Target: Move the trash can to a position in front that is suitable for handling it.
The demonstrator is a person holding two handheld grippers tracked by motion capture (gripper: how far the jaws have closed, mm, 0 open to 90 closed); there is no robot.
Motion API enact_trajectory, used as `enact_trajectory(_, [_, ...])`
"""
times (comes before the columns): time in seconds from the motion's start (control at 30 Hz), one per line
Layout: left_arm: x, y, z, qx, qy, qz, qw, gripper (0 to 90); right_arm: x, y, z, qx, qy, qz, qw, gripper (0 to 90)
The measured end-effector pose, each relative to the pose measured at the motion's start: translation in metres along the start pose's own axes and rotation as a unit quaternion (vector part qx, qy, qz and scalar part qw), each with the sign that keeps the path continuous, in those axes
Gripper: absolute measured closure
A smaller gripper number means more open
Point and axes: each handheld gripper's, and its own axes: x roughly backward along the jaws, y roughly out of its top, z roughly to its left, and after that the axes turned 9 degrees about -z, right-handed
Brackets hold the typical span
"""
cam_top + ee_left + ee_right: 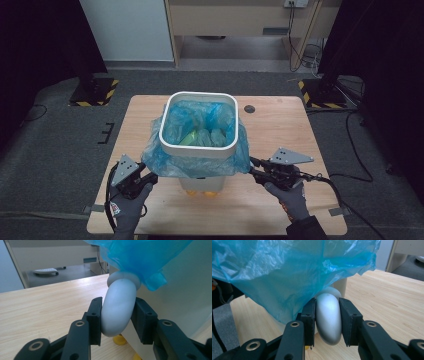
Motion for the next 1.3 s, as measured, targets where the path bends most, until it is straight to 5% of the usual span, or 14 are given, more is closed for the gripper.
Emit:
enact_trajectory(0.8, [-0.016,0.000,-0.008,-0.007,-0.013,0.002,0.9999,63.6,0.007,0.010,-0.013,0.031,0.003,0.042,0.9986,67.9])
enact_trajectory(1.3, [-0.030,0.001,-0.015,-0.011,-0.024,0.008,0.9996,64.5,0.017,0.006,-0.023,0.026,-0.009,0.028,0.9992,67.8])
